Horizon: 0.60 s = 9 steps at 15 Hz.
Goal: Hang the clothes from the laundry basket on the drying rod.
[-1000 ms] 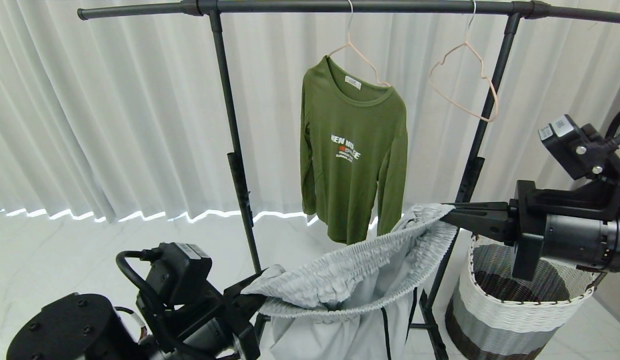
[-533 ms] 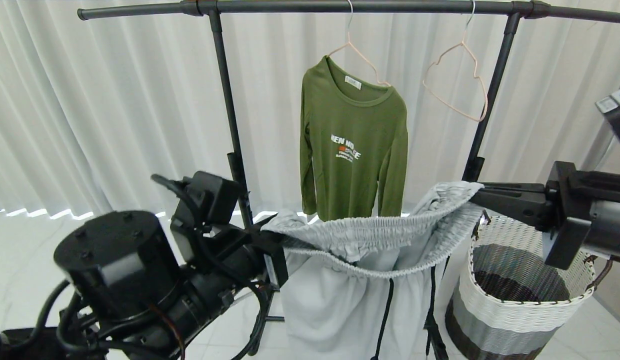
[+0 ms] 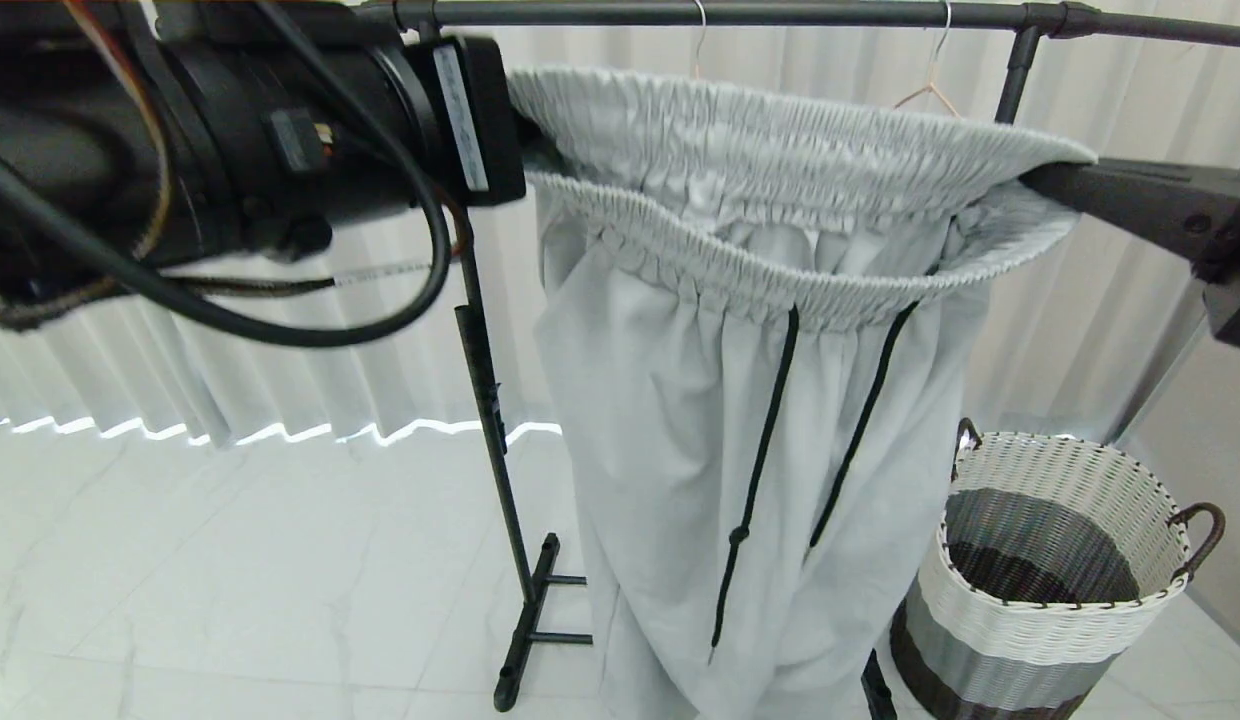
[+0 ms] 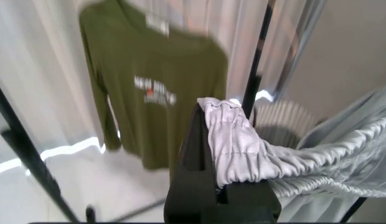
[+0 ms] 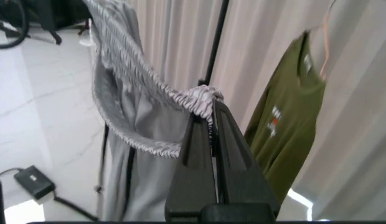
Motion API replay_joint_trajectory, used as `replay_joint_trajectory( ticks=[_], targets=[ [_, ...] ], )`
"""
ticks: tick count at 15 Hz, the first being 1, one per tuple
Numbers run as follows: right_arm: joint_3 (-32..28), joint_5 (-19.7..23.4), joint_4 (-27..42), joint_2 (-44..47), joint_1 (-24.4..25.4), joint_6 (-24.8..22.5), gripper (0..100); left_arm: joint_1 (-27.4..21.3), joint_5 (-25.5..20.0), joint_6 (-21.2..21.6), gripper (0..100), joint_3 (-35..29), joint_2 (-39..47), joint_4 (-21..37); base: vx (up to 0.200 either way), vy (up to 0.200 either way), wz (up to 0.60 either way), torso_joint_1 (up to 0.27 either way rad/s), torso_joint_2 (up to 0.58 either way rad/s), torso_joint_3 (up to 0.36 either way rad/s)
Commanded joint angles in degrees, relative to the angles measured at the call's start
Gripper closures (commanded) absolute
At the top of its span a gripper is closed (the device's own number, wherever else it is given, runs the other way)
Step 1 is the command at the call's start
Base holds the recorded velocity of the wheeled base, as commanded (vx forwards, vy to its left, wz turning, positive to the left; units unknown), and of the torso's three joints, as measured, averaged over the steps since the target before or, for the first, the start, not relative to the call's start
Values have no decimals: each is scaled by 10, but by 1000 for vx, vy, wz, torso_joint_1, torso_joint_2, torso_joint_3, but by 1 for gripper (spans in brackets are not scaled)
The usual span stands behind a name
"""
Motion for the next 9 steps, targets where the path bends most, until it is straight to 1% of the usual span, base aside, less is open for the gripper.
replay_joint_trajectory(
  ticks=[1, 3, 5, 6, 7, 9],
  targets=[
    [-33, 1, 0, 7, -1, -1, 100, 0, 1, 2, 100, -43, 12, 17, 0, 0, 0, 0, 0, 0],
    [-34, -3, 14, -1, -4, -4, 100, 0, 3, 1, 100, -38, 13, 17, 0, 0, 0, 0, 0, 0],
    [-35, -3, 50, -29, -12, -15, 100, 0, 3, 1, 100, -24, 15, 17, 0, 0, 0, 0, 0, 0],
    [-37, 1, 65, -43, -12, -15, 100, 0, 2, 1, 100, -29, 27, 17, 0, 0, 0, 0, 0, 0],
    [-38, 2, 86, -61, -11, -15, 100, 0, 1, 2, 100, -48, 46, 17, 0, 0, 0, 0, 0, 0],
    [-35, 6, 123, -89, -7, -20, 100, 0, 0, 2, 100, -112, 92, 17, 0, 0, 0, 0, 0, 0]
  ],
)
